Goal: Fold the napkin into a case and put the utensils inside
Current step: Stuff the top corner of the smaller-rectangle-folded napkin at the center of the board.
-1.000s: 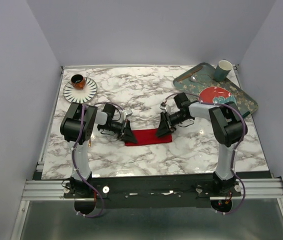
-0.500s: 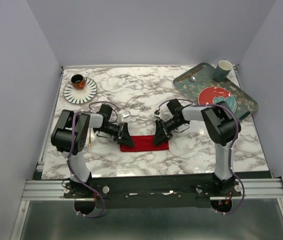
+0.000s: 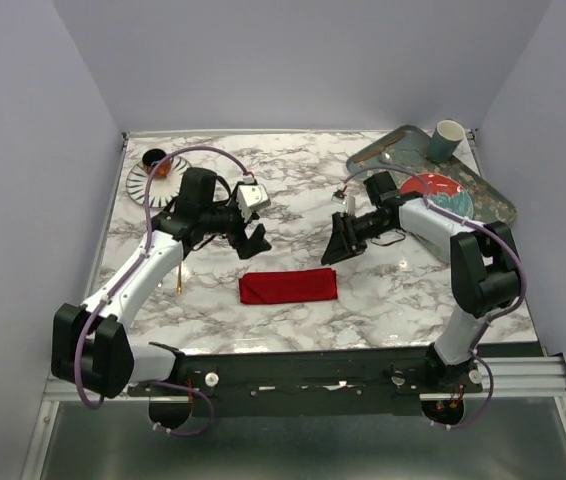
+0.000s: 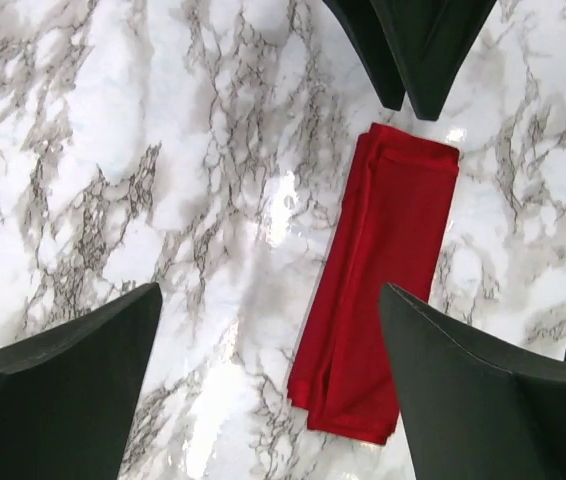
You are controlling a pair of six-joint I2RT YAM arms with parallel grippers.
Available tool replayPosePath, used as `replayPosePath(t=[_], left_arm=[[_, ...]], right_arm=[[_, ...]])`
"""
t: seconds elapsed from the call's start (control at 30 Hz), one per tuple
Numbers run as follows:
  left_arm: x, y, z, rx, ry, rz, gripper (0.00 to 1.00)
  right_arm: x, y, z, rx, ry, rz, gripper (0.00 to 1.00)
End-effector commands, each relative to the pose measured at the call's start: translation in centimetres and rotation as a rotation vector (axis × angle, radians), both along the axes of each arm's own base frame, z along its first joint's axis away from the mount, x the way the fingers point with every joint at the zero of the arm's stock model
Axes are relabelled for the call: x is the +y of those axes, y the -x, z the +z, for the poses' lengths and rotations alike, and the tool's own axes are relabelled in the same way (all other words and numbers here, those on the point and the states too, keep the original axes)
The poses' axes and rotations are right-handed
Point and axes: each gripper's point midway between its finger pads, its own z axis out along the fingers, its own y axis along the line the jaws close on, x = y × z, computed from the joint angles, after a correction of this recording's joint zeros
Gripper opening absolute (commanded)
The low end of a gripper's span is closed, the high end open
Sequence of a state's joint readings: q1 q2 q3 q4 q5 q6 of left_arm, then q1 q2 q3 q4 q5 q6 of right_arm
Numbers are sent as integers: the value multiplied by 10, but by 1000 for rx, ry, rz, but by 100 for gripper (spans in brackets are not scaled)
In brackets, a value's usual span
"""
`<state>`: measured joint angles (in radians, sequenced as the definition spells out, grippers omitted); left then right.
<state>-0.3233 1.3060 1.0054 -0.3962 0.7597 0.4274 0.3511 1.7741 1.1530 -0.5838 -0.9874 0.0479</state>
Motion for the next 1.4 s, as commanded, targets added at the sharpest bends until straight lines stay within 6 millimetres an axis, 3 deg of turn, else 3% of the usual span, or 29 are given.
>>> replayPosePath(t=[0.0,0.03,0.07,0.1,0.17,0.27,0.37,0.4,0.47,0.63,0.87,1.1,1.37], left_arm=[[-13,-26,7,-116,-61,46,99],[-21,-31,9,-91,-67,7,99],[-27,-21,6,-68,-78,-93,99],[-27,-5,-6,-2,-128,-178,99],[-46,-3,-24,54,-153,-210,99],[-62,2,-41,-20,-122,-260,99],[-87,18,-55,-83,-150,-381,87],[-95,26,-61,-76,-159,-418,75],[-105,30,-73,-30,-163,-455,67],[-127,27,-97,55,-175,-458,63],[-137,33,-117,96,-206,-495,59],[-146,30,-127,162,-221,-471,57],[-143,33,-139,180,-252,-491,56]], right_arm=[[-27,-9,-26,-38,153,-22,60],[-30,-12,-29,-49,172,-24,61],[-30,-13,-31,-48,180,-27,62],[-30,-16,-34,-45,184,-28,62],[-29,-18,-37,-32,188,-33,62],[-27,-22,-44,0,193,-45,61],[-29,-20,-51,47,199,-60,58],[-30,-19,-54,53,202,-61,55],[-32,-18,-57,120,201,-100,50],[-38,-19,-56,173,159,-132,49],[-38,-16,-53,209,126,-145,47],[-41,-19,-61,217,157,-165,36],[-42,-18,-61,215,161,-168,34]])
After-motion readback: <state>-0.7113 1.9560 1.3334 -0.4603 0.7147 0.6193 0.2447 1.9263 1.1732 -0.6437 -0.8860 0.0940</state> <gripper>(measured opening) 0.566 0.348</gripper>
